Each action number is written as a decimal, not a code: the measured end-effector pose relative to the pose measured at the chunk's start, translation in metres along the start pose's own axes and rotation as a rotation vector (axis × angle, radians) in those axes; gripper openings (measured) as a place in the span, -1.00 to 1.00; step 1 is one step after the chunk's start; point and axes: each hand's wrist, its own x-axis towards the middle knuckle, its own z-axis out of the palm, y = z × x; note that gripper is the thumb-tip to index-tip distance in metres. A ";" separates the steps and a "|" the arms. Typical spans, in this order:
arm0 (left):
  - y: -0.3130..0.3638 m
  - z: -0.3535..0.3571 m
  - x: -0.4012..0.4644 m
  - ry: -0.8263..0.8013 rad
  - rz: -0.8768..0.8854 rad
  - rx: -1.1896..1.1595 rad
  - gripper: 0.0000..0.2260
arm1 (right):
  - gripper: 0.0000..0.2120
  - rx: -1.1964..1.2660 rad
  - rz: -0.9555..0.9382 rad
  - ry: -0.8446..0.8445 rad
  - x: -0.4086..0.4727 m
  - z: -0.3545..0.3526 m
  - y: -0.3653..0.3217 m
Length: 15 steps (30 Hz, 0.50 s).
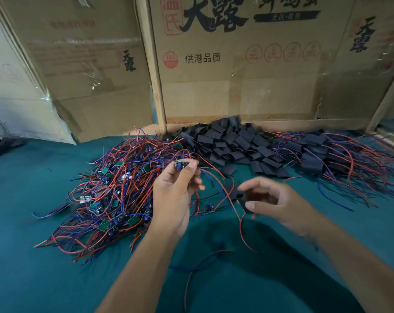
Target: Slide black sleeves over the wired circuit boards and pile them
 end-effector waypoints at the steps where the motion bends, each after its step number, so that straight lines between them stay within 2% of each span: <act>1: 0.000 -0.001 0.001 0.024 0.003 0.008 -0.95 | -0.73 0.040 0.049 -0.052 -0.001 -0.003 0.001; 6: 0.002 -0.003 0.001 0.063 0.002 -0.010 -0.95 | -0.64 0.259 0.275 -0.279 -0.003 -0.011 0.008; 9: 0.003 -0.002 0.001 0.053 -0.019 -0.080 -0.91 | -0.58 0.376 0.296 -0.399 -0.005 -0.008 0.014; 15: 0.004 -0.001 0.003 0.024 -0.113 -0.231 -0.86 | -0.54 0.398 0.220 -0.365 -0.004 -0.004 0.015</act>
